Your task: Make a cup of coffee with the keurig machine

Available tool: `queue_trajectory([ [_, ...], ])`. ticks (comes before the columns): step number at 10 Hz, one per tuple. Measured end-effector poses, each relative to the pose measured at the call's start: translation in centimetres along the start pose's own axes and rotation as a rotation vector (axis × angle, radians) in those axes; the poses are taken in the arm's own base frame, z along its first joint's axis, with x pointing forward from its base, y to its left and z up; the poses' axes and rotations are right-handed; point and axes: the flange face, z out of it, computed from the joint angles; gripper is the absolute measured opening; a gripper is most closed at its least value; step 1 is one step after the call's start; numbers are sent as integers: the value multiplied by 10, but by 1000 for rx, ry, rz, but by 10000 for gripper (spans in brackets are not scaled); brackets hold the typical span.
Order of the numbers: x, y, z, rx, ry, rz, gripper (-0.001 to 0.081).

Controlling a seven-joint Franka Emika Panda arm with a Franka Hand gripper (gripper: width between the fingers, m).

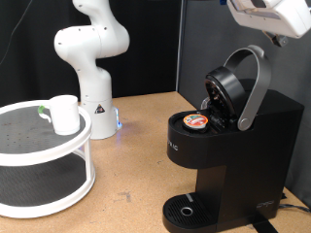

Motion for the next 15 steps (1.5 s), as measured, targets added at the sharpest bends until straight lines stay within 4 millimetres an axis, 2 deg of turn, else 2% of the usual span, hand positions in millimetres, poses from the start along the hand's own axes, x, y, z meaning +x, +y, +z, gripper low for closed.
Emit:
queue_trajectory([
  [5,-14,8,-6,15,-64,-44,0],
  [11,-32,27,-42,15,-48,-66,0],
  [15,-56,45,-62,11,-99,-95,0],
])
